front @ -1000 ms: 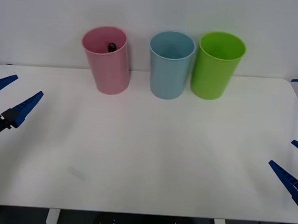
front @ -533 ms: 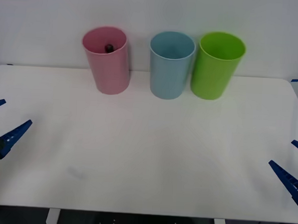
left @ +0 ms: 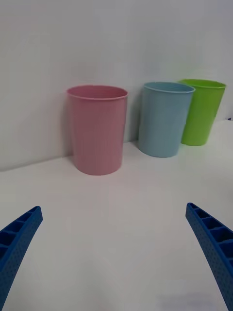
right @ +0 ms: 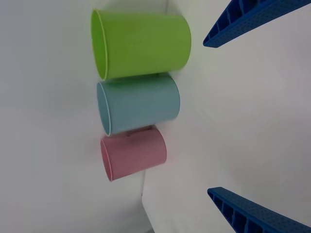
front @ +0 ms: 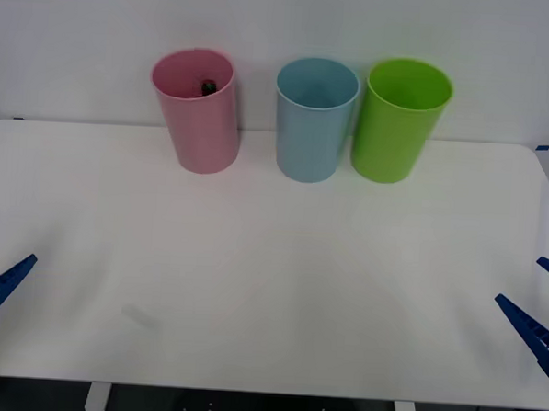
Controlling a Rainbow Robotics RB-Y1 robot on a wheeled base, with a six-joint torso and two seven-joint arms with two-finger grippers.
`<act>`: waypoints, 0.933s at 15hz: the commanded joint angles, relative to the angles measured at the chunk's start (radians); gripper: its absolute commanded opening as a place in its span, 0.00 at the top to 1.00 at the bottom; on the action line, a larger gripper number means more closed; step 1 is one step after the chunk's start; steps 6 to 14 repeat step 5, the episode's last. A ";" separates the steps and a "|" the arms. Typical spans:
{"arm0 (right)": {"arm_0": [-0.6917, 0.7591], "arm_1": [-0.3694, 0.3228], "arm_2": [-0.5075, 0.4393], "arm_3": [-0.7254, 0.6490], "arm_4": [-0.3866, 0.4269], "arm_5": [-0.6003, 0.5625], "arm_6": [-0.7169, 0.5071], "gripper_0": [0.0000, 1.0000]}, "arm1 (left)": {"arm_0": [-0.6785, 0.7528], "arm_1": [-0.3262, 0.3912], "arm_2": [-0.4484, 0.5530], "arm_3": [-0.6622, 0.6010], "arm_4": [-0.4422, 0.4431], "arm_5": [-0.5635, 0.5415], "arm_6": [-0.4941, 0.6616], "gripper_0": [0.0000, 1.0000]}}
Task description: Grasp the object on the table and drop it into the matching bin: aluminum can to the light blue bin, PET bottle to the pink bin.
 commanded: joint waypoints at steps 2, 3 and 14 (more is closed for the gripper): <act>0.000 0.000 0.000 0.000 0.000 0.000 0.000 0.00 | 0.016 0.002 -0.003 0.001 0.007 0.006 0.006 0.00; 0.000 0.000 0.000 0.000 0.000 0.000 0.000 0.00 | 0.016 0.002 -0.003 0.001 0.007 0.006 0.006 0.00; 0.000 0.000 0.000 0.000 0.000 0.000 0.000 0.00 | 0.016 0.002 -0.003 0.001 0.007 0.006 0.006 0.00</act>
